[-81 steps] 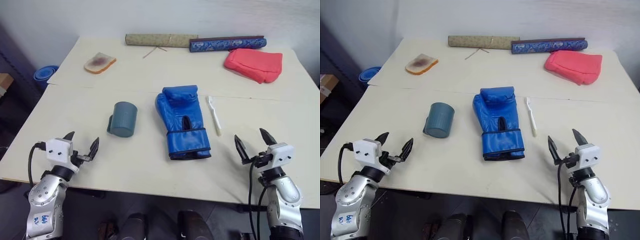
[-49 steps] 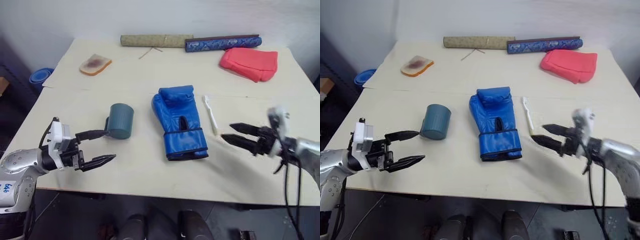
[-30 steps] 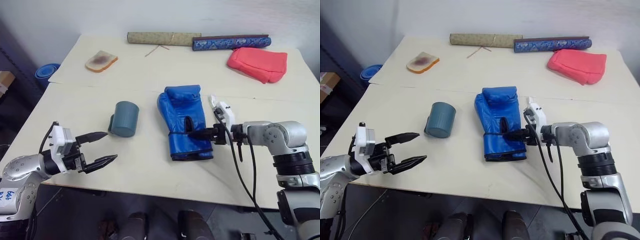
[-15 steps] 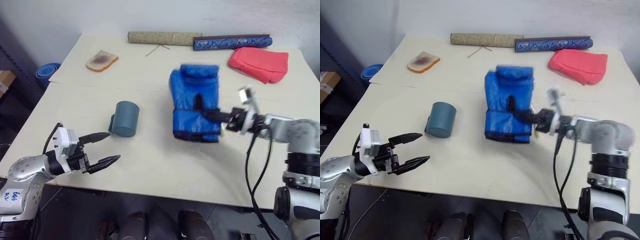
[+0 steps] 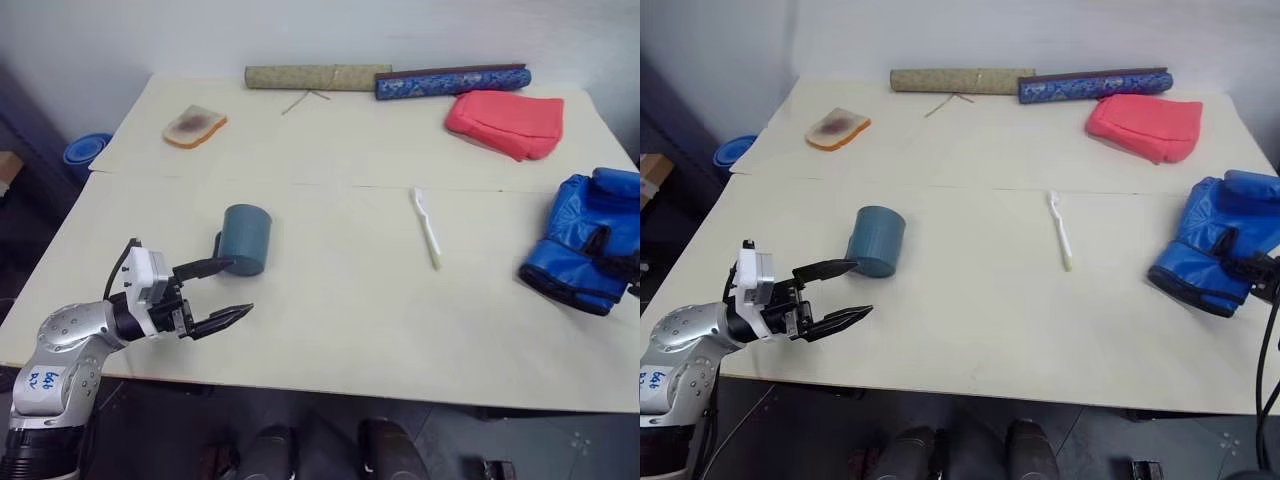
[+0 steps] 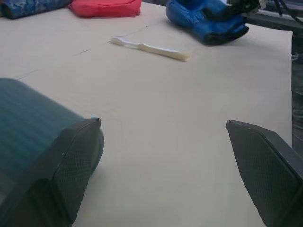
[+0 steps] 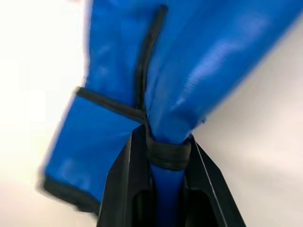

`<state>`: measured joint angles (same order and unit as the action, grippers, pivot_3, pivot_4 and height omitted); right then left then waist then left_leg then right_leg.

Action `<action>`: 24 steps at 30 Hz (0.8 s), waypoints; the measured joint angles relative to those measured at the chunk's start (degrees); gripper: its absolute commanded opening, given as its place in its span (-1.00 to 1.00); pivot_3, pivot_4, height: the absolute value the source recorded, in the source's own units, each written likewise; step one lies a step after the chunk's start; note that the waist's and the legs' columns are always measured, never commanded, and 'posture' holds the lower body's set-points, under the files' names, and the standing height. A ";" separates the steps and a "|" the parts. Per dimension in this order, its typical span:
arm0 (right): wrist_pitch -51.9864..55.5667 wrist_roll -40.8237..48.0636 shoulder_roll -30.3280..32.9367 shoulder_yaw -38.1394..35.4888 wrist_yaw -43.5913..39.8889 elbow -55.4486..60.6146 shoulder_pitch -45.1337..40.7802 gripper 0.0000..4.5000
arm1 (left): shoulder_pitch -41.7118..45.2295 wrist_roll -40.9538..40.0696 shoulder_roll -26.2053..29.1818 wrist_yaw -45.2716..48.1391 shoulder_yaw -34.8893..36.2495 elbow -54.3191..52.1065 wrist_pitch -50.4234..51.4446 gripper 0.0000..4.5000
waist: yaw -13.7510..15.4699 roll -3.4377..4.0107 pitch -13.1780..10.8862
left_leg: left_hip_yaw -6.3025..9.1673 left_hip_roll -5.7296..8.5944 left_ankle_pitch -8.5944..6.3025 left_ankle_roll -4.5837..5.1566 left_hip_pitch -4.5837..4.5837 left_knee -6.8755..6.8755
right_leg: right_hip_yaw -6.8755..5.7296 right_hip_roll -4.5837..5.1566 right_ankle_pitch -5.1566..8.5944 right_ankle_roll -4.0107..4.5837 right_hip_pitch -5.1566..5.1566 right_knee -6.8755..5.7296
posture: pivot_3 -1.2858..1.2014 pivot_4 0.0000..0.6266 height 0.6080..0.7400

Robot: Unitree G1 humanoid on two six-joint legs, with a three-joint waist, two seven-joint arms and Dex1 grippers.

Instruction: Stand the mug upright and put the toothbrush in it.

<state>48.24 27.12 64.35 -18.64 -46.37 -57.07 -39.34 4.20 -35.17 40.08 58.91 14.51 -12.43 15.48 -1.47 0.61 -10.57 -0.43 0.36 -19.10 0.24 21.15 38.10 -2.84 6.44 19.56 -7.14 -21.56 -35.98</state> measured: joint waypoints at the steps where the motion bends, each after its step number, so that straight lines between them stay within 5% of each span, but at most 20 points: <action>1: -1.52 -0.98 0.00 0.25 -0.85 -1.08 -0.53 -0.50 | 0.17 0.01 0.01 0.03 -0.02 0.00 0.00 1.00 | -0.28 0.00 0.00 | -0.03 -0.05 0.01 -0.02 -0.04 0.00 | 0.02 -0.04 0.00 0.00 0.00 0.01 | 0.03 -0.52 1.00; 8: -11.52 -8.10 3.35 3.77 -8.48 -1.69 5.05 0.61 | -0.09 0.18 0.84 -0.12 0.75 2.31 0.56 1.00 | 0.34 0.00 -0.01 | 0.02 -0.01 0.00 -0.03 0.05 0.04 | -0.06 0.03 -0.02 -0.03 -0.02 0.04 | 0.03 -0.52 1.00; 11: -35.34 -12.11 5.18 3.11 -10.70 0.64 14.62 0.99 | -2.12 -0.92 0.98 -3.82 5.69 3.35 3.58 1.00 | 0.88 -0.01 -0.01 | 0.02 0.01 -0.08 0.01 0.02 0.02 | 0.00 0.03 -0.04 -0.08 -0.03 0.10 | 0.03 -0.52 1.00; 17: -63.37 -4.69 -1.25 -10.03 -18.25 7.65 20.13 0.99 | -6.02 -1.03 -2.90 -18.04 14.77 7.06 9.30 1.00 | -0.28 -0.35 -0.13 | -0.06 -0.20 -0.05 -0.15 -0.24 0.05 | 0.02 -0.06 -0.11 -0.20 0.14 0.31 | 0.03 -0.52 1.00; 24: -59.13 4.02 -17.78 -3.61 -24.42 42.46 33.87 0.99 | -4.98 -2.52 -2.30 -33.87 23.15 12.61 24.40 1.00 | 0.41 -0.46 -0.07 | 0.18 -0.24 -0.11 -0.29 -0.15 0.10 | 0.01 0.17 -0.12 -0.17 0.04 -0.03 | 0.03 -0.52 1.00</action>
<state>-10.89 31.13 46.56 -22.25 -70.79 -14.61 -5.47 -0.78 -37.70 37.78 25.04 37.66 0.18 39.88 -1.06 0.15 -10.64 -0.25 0.12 -19.20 -0.05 21.00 38.20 -2.83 6.61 19.44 -7.31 -21.52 -36.01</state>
